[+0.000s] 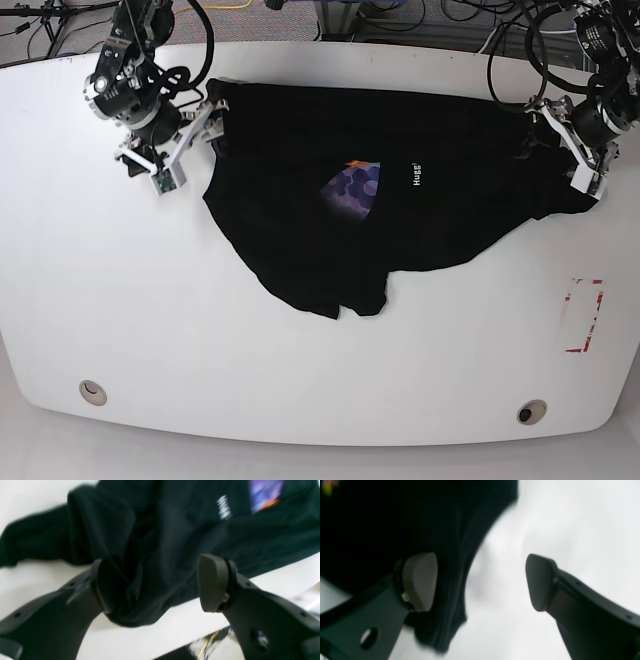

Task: Fold the T-shirt properly
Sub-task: 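Release the shirt with the left gripper and move it aside, then regrasp the shirt edge with the left gripper near the sleeve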

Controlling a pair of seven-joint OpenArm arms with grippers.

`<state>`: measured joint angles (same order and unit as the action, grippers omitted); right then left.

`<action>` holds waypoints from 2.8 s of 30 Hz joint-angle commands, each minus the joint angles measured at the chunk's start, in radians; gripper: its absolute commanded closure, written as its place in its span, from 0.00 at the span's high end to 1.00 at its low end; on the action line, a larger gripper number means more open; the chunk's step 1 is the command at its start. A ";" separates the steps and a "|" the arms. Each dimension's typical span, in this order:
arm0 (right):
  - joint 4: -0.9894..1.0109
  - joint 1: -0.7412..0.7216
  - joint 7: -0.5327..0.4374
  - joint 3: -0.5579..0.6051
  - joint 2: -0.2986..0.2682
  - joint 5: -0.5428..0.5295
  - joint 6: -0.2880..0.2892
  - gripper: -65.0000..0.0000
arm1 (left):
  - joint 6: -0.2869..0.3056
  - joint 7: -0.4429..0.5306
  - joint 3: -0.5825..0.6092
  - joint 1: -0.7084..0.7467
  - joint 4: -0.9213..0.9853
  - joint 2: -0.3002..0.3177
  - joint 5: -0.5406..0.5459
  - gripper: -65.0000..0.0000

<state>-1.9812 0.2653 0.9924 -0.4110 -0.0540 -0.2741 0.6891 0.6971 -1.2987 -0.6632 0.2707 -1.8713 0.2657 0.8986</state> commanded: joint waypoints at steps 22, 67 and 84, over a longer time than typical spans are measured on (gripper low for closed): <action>0.509 -0.401 -0.165 0.005 -0.019 -0.006 0.002 0.81 | 0.001 -0.052 -0.310 -0.152 -0.012 0.139 0.054 0.67; 0.606 -0.416 -0.226 0.162 0.019 -0.006 -0.004 0.02 | 0.001 0.207 -0.333 -0.517 0.726 0.091 -0.611 0.68; 0.606 -0.407 -0.226 0.162 0.021 -0.006 -0.003 0.02 | 0.001 0.279 -0.212 -0.548 0.818 0.063 -0.614 0.68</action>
<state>-1.3598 -0.1257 0.7883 -0.2485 -0.0280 -0.2623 0.6804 0.6968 -1.0225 -0.8936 -0.2638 -1.0443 0.3161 0.2775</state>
